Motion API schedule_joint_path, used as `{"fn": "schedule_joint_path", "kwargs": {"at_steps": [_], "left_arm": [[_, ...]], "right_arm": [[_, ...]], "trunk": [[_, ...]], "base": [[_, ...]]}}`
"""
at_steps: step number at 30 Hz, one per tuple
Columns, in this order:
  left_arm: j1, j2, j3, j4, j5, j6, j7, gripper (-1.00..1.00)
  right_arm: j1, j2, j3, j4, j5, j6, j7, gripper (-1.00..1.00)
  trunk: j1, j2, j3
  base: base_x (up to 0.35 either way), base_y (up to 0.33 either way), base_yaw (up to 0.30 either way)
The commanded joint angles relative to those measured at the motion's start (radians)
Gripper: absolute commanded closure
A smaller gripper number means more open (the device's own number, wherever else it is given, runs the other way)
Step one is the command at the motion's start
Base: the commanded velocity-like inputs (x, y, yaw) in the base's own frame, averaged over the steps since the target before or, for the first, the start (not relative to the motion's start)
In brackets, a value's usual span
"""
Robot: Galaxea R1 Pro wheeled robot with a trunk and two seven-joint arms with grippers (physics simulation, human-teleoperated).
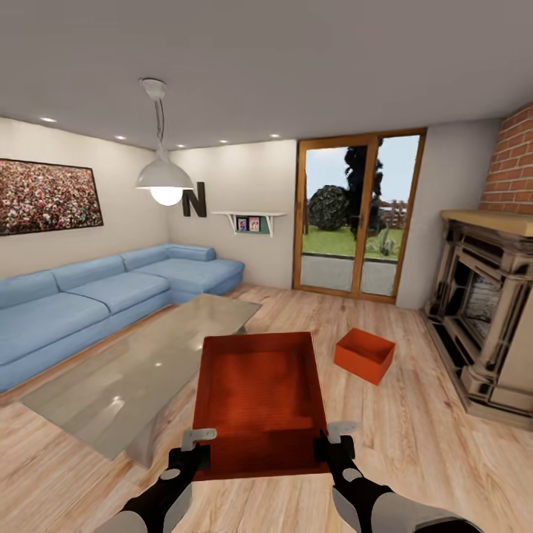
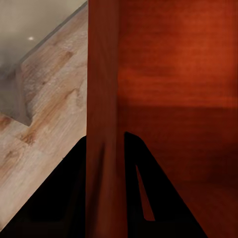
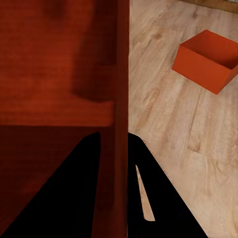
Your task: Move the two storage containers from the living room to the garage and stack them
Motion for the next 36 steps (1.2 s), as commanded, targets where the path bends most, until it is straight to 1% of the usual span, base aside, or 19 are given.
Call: {"fn": "schedule_joint_path", "kwargs": {"at_steps": [1, 31, 32, 36], "left_arm": [[-0.001, 0.01, -0.018, -0.003, -0.001, -0.003, 0.01, 1.0], [-0.001, 0.01, -0.018, -0.003, -0.002, -0.003, 0.01, 1.0], [-0.001, 0.01, -0.018, -0.003, -0.001, -0.006, 0.01, 1.0], [-0.001, 0.01, -0.018, 0.005, 0.001, -0.059, 0.01, 1.0]], "right_arm": [[-0.001, 0.0, -0.05, 0.002, 0.021, 0.004, 0.008, 1.0], [-0.001, 0.0, -0.05, 0.002, 0.021, 0.004, 0.009, 1.0], [-0.001, 0.0, -0.05, 0.002, 0.021, 0.004, 0.009, 1.0], [-0.001, 0.0, -0.049, 0.002, 0.021, 0.004, 0.008, 1.0]], "trunk": [[0.0, -0.001, -0.002], [0.0, -0.001, -0.002], [0.0, -0.001, -0.002], [0.0, -0.001, -0.002]], "base": [[0.0, 0.0, 0.3], [0.0, 0.0, 0.3], [0.0, 0.0, 0.3], [0.0, 0.0, 0.3]]}}
